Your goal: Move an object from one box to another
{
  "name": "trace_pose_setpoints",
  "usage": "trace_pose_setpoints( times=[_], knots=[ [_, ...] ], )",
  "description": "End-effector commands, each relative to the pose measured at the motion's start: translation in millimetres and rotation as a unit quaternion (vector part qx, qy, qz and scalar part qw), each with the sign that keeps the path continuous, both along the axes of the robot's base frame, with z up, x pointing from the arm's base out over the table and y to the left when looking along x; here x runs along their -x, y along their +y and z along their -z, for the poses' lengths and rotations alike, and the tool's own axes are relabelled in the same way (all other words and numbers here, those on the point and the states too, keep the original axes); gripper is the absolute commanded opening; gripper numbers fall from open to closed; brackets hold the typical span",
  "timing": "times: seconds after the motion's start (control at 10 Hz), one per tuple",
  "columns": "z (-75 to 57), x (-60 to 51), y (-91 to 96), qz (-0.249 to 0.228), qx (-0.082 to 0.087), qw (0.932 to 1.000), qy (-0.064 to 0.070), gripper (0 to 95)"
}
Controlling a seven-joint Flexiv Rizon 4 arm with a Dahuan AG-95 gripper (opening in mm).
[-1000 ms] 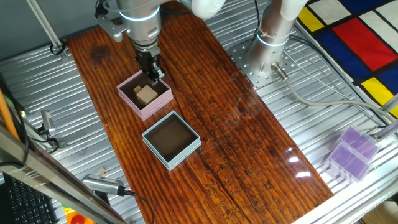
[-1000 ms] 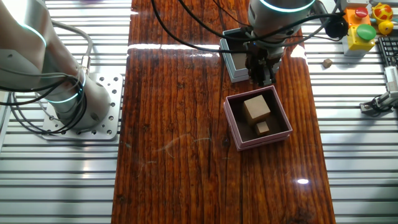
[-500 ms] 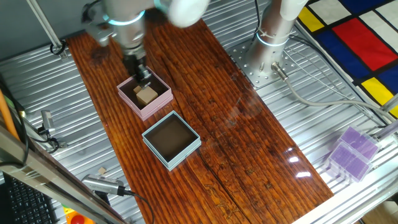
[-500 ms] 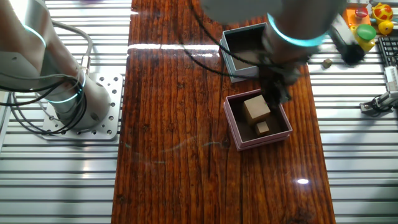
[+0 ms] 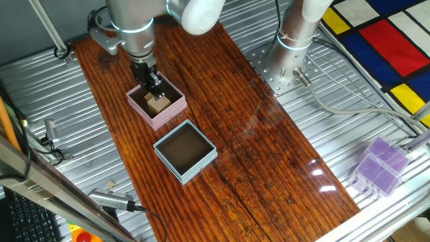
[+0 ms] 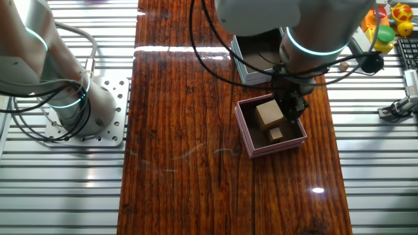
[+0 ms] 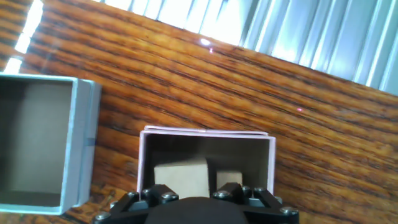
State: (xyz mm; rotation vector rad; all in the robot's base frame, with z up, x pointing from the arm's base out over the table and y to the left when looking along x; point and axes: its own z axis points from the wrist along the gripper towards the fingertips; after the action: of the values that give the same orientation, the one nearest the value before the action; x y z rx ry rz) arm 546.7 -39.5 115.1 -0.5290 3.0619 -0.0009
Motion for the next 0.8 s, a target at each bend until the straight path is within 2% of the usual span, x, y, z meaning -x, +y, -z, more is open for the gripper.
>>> trace_pose_setpoints(
  times=[0.1, 0.5, 0.7, 0.8],
  knots=[
    [6.6, 0.0, -0.4, -0.008, -0.003, 1.0, 0.001, 57.0],
    [21.3, 1.8, 1.2, -0.008, -0.003, 1.0, -0.001, 57.0],
    [20.2, 1.9, 0.9, -0.01, -0.003, 1.0, -0.001, 57.0],
    [15.3, 1.7, 0.2, -0.01, -0.002, 0.9999, 0.003, 57.0]
  ],
)
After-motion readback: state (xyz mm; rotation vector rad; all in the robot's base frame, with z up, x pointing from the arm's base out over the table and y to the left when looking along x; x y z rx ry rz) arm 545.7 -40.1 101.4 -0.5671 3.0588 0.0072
